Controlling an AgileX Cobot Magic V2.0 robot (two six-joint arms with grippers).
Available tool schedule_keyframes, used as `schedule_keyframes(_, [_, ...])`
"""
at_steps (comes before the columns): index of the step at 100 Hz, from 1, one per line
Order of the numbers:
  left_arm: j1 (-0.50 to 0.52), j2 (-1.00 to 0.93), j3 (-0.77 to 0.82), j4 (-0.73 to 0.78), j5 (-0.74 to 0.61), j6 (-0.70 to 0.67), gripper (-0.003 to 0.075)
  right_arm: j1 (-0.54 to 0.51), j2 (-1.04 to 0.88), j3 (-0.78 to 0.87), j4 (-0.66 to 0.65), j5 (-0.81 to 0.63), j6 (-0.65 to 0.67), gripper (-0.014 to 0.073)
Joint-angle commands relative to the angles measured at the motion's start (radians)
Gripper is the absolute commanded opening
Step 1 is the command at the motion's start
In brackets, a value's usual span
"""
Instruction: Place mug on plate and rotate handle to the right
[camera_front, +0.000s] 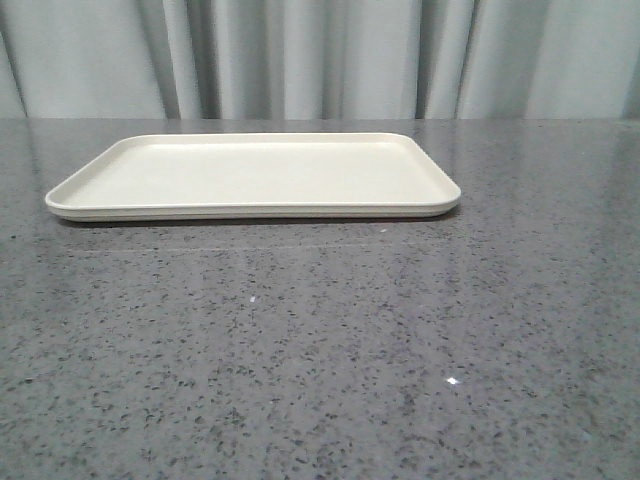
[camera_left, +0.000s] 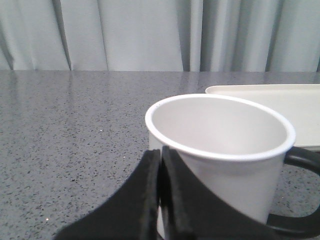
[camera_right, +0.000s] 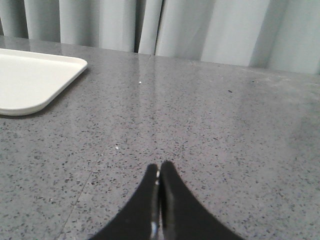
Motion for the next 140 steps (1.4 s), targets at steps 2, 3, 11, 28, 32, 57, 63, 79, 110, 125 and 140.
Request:
schedule_keyframes(2, [0.002, -0.029, 0.011, -0.002, -0.085, -0.007, -0.0020, -0.006, -0.022, 0.002, -0.011, -0.082, 0.001, -0.0067])
schedule_keyframes(3, [0.002, -0.029, 0.011, -0.002, -0.085, -0.007, -0.0020, -0.006, -0.022, 0.002, -0.011, -0.082, 0.001, -0.0067])
schedule_keyframes(11, [0.002, -0.029, 0.011, -0.002, -0.085, -0.007, -0.0020, -0.006, -0.022, 0.002, -0.011, -0.082, 0.001, -0.0067])
schedule_keyframes(28, [0.002, -0.029, 0.011, -0.002, -0.085, -0.007, -0.0020, -0.006, -0.022, 0.001, -0.011, -0.083, 0.001, -0.0067])
schedule_keyframes(32, [0.002, -0.029, 0.011, -0.002, -0.085, -0.007, -0.0020, -0.006, -0.022, 0.001, -0.011, -0.086, 0.001, -0.0067])
schedule_keyframes(57, [0.002, -0.029, 0.009, -0.002, -0.145, -0.007, -0.0020, -0.005, -0.022, -0.002, -0.011, -0.309, 0.001, -0.0067])
schedule_keyframes(63, [0.002, -0.029, 0.005, -0.007, -0.170, -0.007, -0.0020, -0.004, -0.022, -0.022, -0.011, -0.323, 0.001, -0.0067])
schedule_keyframes(79, [0.002, -0.029, -0.063, -0.122, -0.125, -0.007, -0.0020, -0.004, -0.019, -0.142, -0.011, -0.170, 0.001, -0.0067])
schedule_keyframes(110, [0.002, 0.069, -0.423, -0.153, 0.317, -0.007, -0.0020, -0.004, 0.080, -0.441, 0.009, 0.315, 0.001, -0.0067])
schedule_keyframes(125, [0.002, 0.200, -0.592, -0.153, 0.494, -0.007, -0.0020, -0.004, 0.184, -0.555, 0.057, 0.433, 0.001, -0.0067])
schedule_keyframes(140, [0.002, 0.351, -0.749, -0.153, 0.685, -0.007, -0.0020, -0.004, 0.291, -0.649, 0.088, 0.527, 0.001, -0.0067])
